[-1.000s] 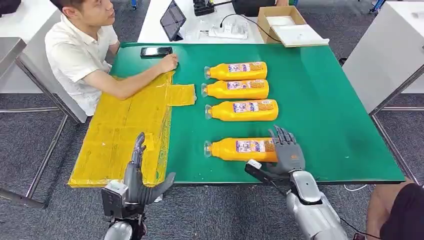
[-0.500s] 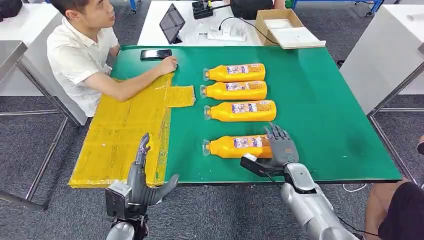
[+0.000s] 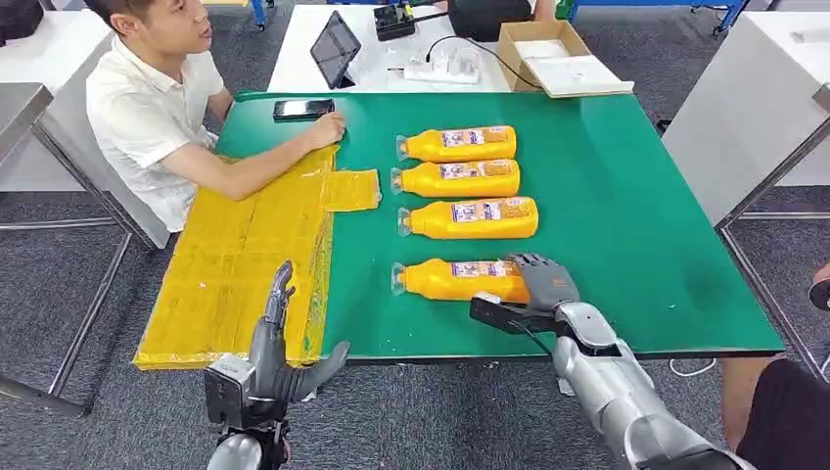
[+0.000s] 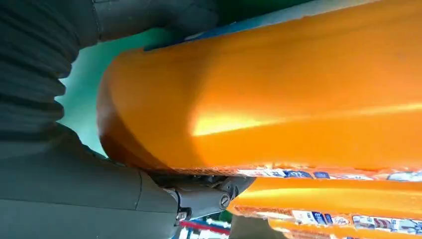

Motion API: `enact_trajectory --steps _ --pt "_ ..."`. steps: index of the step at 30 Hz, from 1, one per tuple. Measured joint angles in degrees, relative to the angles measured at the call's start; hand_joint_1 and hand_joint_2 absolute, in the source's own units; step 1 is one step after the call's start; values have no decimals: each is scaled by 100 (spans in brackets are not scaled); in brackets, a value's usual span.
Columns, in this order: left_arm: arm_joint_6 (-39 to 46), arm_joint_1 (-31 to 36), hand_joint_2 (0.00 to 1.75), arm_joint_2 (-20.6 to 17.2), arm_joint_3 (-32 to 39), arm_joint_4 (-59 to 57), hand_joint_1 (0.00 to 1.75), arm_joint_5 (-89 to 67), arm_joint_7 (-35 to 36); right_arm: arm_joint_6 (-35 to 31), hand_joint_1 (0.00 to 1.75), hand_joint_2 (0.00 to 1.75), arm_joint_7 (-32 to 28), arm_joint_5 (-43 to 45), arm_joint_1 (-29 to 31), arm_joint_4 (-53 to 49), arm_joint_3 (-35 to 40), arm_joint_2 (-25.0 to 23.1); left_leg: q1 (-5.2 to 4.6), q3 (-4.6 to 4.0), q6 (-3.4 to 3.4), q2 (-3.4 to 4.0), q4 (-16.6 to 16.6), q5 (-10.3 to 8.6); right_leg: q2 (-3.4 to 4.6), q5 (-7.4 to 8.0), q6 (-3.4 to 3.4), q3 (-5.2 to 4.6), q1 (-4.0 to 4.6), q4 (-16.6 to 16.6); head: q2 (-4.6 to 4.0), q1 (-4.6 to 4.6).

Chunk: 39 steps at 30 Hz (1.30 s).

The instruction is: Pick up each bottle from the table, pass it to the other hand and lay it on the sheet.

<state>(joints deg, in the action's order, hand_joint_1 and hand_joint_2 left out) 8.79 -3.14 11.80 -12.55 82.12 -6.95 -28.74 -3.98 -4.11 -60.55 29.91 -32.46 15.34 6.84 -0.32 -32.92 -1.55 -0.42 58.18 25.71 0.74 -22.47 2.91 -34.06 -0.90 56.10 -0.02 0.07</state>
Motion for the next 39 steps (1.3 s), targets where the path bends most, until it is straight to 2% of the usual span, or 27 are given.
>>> enact_trajectory --steps 8,11,12,15,19,23,28,32,39 --pt "2 21 175 -4 0 -7 0 11 -18 -7 175 175 -64 164 35 118 7 17 0 22 -3 6 0 9 1 -4 0 1 1 -3 0 0" --pt "37 19 175 -7 2 -7 0 53 -59 -65 175 175 -342 486 -11 116 -13 20 1 34 -11 7 -1 19 1 -11 6 0 2 -4 0 0" --pt "81 15 175 -9 4 -4 0 123 -74 -156 175 175 -513 681 -64 105 -35 22 1 33 -11 6 -1 19 1 -10 6 28 2 -4 0 2" --pt "350 -40 175 13 24 13 0 416 4 -687 175 175 -704 1155 -420 -188 -173 -24 1 22 -12 4 -1 16 -1 -6 6 33 1 -2 0 0" --pt "341 -127 175 57 53 13 0 1009 181 -1315 175 175 -887 1816 -1121 -1076 -437 -260 3 -15 -12 -8 -1 15 -8 -8 7 4 2 2 0 -2" --pt "276 -223 175 107 72 18 0 1356 238 -1554 175 175 -1172 2272 -1791 -1913 -564 -521 4 -54 -12 -13 -1 14 -9 -10 8 -32 2 3 0 0" --pt "140 -294 175 120 98 15 0 1911 485 -2484 175 175 -1307 1934 -2348 -2855 -592 -822 3 -82 -12 -19 -1 14 -10 -15 15 -58 -3 4 0 -2" --pt "83 -304 175 125 127 0 0 2146 549 -2680 175 175 -1307 1862 -2595 -3387 -564 -1001 1 -91 -12 -19 -1 15 -10 -16 16 -66 -6 3 0 -2" --pt "-133 -305 175 125 177 -24 0 2153 603 -2581 175 175 -1336 2046 -2733 -3759 -464 -1119 0 -96 -12 -18 -1 14 -9 -16 16 -72 -6 3 0 -2"
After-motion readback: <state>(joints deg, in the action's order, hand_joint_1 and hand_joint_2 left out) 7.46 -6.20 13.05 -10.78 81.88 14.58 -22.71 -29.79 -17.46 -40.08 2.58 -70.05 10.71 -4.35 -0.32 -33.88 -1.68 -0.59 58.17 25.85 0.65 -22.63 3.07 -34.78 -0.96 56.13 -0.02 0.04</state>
